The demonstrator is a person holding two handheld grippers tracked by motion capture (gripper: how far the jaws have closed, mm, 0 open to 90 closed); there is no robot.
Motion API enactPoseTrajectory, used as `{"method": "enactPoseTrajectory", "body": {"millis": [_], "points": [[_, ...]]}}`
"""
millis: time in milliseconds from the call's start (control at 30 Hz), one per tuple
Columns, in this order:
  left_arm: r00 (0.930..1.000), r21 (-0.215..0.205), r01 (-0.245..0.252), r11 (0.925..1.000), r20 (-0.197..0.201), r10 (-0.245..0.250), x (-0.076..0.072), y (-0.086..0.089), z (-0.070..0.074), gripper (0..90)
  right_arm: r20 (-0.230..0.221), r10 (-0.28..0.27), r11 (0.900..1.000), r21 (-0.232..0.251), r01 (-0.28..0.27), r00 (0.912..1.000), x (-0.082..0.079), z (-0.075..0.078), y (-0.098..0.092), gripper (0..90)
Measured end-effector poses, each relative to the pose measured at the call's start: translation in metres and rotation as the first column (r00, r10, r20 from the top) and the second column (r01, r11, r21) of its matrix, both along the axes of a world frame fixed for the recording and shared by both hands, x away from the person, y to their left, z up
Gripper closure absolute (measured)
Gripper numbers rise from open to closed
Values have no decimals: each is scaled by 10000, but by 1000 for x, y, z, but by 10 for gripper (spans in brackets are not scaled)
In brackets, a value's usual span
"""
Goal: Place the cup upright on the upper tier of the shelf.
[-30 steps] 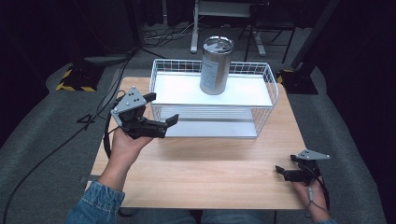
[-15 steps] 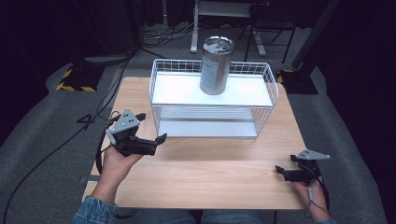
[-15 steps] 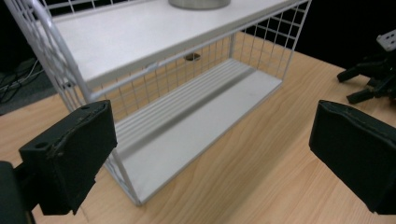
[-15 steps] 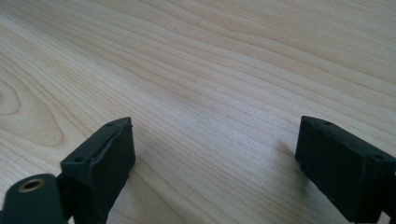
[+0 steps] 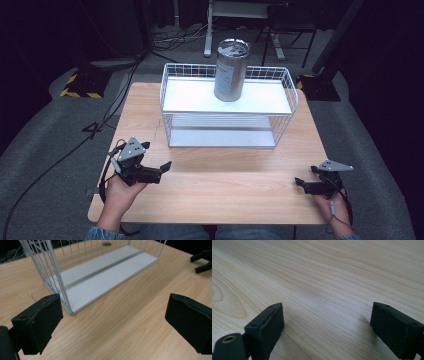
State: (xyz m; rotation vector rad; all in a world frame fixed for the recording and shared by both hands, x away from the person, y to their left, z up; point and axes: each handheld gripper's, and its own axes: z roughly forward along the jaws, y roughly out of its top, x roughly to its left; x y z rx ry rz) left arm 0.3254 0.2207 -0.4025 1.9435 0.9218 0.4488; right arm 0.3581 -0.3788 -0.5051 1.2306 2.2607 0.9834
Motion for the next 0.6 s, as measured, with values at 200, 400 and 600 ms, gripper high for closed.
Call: {"method": "enactPoseTrajectory", "body": {"millis": [200,400,600], "points": [[9992,63,-86,9999,-384,89,-3,4,-18,17,0,-1,10000,4,1,10000,0,0,0,124],[9976,137,-345,9993,-599,352,-6,8,-34,20,5,1,10000,-7,-1,10000,0,0,0,124],[9941,197,-536,9984,-932,552,-7,12,-46,21,7,1,10000,-3,-1,10000,0,0,0,124]]}}
